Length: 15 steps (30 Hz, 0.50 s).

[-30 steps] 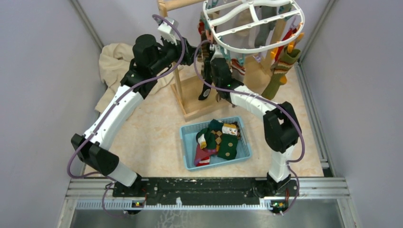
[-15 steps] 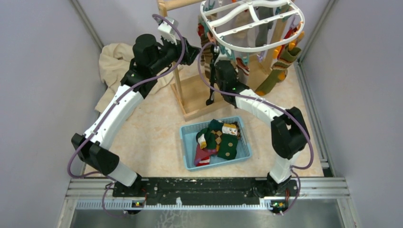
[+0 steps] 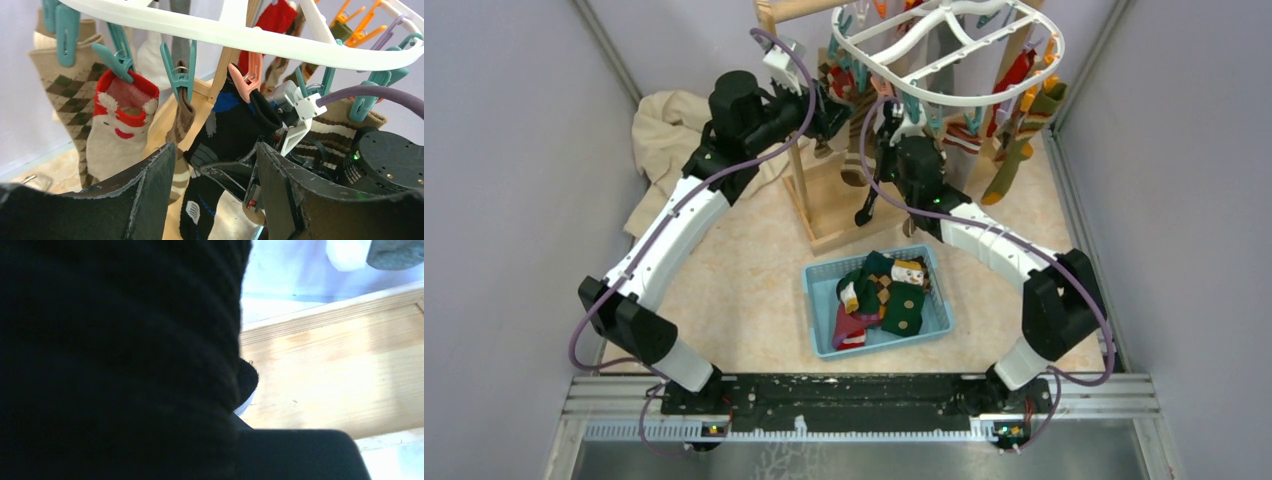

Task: Remove the socks clipped to the hanger
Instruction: Remove the sock from the hanger.

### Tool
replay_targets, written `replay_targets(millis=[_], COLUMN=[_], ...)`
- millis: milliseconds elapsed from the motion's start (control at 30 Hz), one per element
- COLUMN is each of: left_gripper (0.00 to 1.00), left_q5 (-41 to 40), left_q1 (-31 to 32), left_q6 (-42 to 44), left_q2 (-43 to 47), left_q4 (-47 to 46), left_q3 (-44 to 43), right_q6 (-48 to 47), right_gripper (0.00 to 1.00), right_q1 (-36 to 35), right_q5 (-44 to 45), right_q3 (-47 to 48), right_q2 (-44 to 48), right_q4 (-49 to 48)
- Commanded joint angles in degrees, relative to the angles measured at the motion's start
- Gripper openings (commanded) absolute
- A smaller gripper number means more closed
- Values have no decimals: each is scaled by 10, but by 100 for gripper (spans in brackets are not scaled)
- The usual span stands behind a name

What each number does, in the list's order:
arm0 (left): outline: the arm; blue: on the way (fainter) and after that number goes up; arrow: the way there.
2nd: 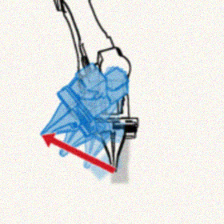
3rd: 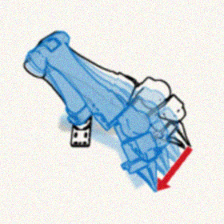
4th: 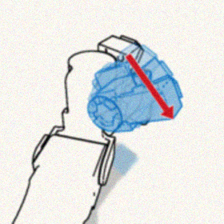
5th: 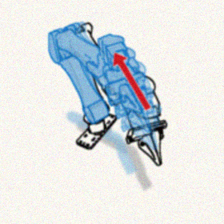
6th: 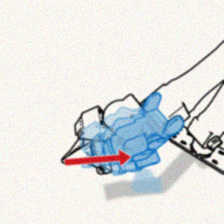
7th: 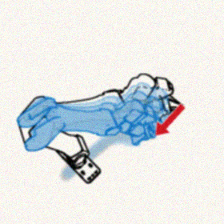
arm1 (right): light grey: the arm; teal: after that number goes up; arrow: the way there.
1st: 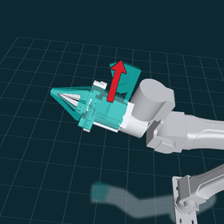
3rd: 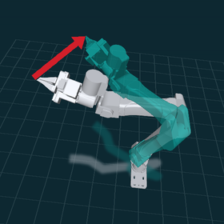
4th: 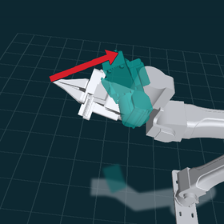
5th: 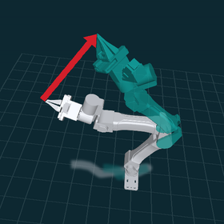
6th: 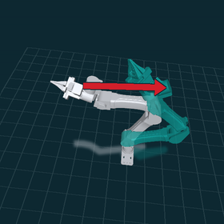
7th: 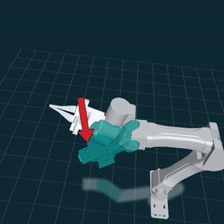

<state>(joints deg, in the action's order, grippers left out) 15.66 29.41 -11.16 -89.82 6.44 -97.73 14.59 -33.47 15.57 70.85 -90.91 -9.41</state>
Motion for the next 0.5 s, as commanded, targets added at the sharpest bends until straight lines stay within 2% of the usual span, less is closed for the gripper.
replay_targets(millis=[0, 467], left_gripper=[67, 66], left_q5=[23, 2], left_q1=[13, 76], left_q6=[-18, -46], left_q2=[-21, -42], left_q4=[-3, -21], left_q3=[-22, -48], right_q6=[11, 13], right_gripper=[0, 0], right_q1=[9, 17], right_q5=[-25, -75], right_q3=[-11, -43], right_q2=[46, 67], right_q4=[-43, -61])
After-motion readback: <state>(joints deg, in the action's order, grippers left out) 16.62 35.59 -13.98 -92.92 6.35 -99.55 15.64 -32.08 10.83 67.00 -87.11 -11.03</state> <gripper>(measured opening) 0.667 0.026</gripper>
